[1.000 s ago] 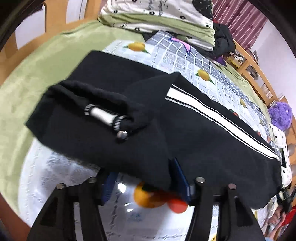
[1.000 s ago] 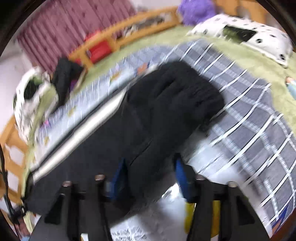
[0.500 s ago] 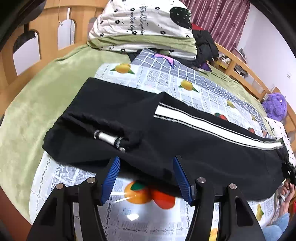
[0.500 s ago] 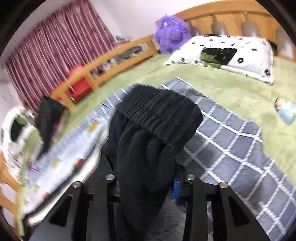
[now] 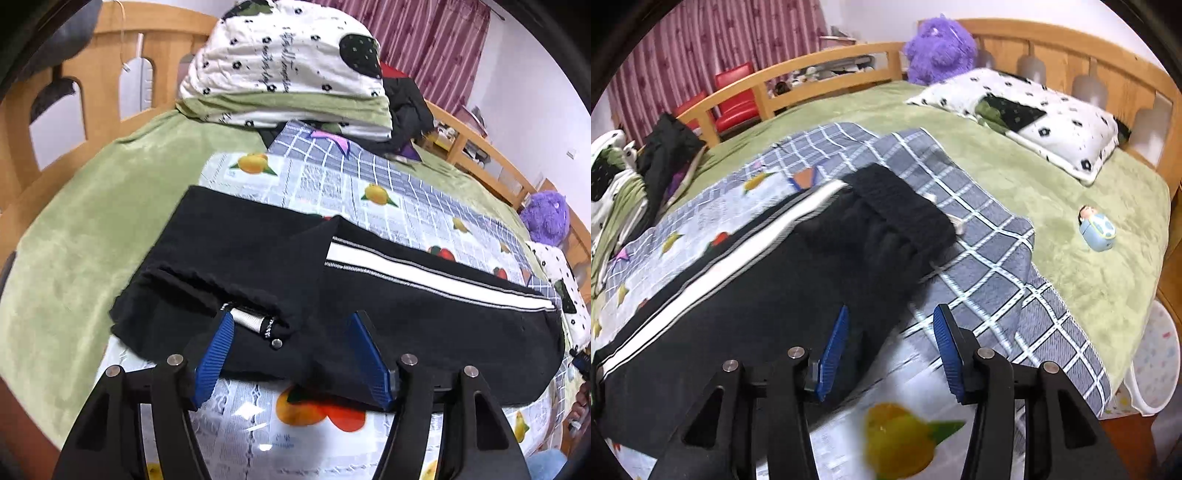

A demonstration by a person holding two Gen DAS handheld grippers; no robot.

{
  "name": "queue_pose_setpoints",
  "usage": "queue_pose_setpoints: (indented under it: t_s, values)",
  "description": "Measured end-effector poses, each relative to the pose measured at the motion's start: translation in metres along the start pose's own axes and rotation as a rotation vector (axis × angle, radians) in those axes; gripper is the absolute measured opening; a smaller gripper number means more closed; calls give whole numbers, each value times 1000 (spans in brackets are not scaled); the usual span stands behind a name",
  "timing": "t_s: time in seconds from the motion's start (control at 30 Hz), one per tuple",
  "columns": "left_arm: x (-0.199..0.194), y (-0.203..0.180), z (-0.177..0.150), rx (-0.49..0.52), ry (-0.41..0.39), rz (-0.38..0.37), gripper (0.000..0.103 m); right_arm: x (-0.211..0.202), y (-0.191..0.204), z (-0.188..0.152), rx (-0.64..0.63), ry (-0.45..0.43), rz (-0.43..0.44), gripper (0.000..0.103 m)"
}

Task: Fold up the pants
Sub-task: 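Lower the folded pants onto the sheet and open both tools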

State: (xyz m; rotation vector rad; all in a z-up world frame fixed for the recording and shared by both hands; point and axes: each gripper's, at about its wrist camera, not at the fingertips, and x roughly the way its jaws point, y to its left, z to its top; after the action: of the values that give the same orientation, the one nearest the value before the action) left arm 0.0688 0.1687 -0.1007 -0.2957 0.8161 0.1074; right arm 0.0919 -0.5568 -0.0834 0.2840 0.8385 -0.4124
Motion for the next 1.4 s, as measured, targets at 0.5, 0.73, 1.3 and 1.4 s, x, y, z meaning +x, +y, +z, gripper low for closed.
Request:
queue_pose_setpoints:
  t_s: [0.5, 0.73, 1.3, 1.4]
  values:
    - [61, 24, 110, -37, -75, 150, 11, -16, 86, -39, -49, 74, 43, 47]
    - [35, 43, 112, -35, -81, 153, 59, -12, 119, -48, -104, 98, 55, 47]
    - [27, 109, -55, -445, 148, -261, 59, -36, 259, -60, -365, 152, 262, 47]
    - [33, 121, -53, -525, 116, -278, 59, -35, 279, -66, -414, 185, 287, 47]
